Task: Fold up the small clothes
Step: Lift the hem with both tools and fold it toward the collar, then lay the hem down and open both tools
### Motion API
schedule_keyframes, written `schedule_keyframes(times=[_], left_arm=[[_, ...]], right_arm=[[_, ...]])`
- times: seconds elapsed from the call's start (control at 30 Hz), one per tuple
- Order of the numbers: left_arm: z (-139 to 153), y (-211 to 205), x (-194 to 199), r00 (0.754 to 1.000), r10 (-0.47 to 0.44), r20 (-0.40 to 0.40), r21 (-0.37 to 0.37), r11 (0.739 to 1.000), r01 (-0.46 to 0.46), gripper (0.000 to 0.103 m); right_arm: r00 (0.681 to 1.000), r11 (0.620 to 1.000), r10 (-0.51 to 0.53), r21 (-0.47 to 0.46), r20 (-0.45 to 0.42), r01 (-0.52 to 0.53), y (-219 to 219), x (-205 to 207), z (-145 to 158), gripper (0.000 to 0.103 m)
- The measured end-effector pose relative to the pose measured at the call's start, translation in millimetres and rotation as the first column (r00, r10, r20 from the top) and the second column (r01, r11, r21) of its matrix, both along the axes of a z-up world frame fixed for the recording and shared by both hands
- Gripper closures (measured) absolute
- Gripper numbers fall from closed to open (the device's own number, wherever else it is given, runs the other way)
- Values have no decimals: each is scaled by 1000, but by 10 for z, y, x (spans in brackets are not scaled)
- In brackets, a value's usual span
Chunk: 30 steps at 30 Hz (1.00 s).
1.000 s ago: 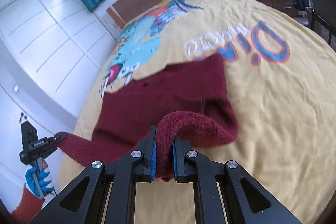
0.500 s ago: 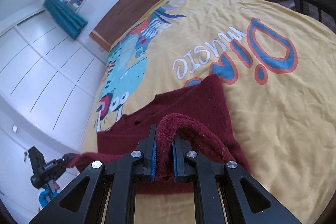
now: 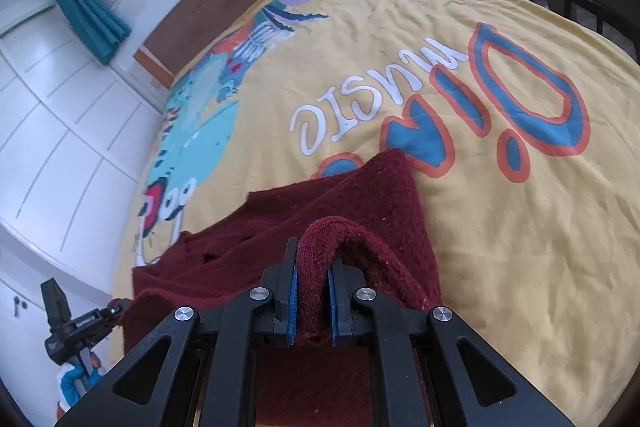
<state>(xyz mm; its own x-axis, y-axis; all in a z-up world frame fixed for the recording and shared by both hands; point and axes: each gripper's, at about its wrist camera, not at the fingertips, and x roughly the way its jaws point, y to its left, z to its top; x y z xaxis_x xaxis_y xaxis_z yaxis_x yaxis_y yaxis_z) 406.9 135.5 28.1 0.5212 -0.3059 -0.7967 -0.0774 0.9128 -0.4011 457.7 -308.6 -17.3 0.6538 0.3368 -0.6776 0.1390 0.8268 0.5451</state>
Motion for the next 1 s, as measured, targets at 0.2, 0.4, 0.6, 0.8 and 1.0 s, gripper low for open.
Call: schedule_keyframes(times=[0.2, 0.4, 0.6, 0.8, 1.0], left_arm=[[-221, 79, 146, 999, 16, -39, -17, 1000, -17, 90], [-223, 122, 193, 1000, 2, -28, -70, 998, -3, 70], [-104, 148, 203, 1000, -13, -14, -87, 996, 12, 65], [116, 277, 148, 999, 28, 20, -50, 998, -27, 54], [298, 343, 2, 998, 32, 61, -6, 999, -31, 54]], right_arm=[[998, 999, -17, -39, -56, 15, 39, 196, -243, 88], [995, 994, -67, -88, -70, 61, -15, 294, -337, 49], [996, 991, -73, -114, -49, 67, -134, 293, -197, 47], [997, 985, -74, -158, -5, 72, -217, 202, 61, 46], [1000, 982, -10, -188, 10, 12, -59, 114, 124, 46]])
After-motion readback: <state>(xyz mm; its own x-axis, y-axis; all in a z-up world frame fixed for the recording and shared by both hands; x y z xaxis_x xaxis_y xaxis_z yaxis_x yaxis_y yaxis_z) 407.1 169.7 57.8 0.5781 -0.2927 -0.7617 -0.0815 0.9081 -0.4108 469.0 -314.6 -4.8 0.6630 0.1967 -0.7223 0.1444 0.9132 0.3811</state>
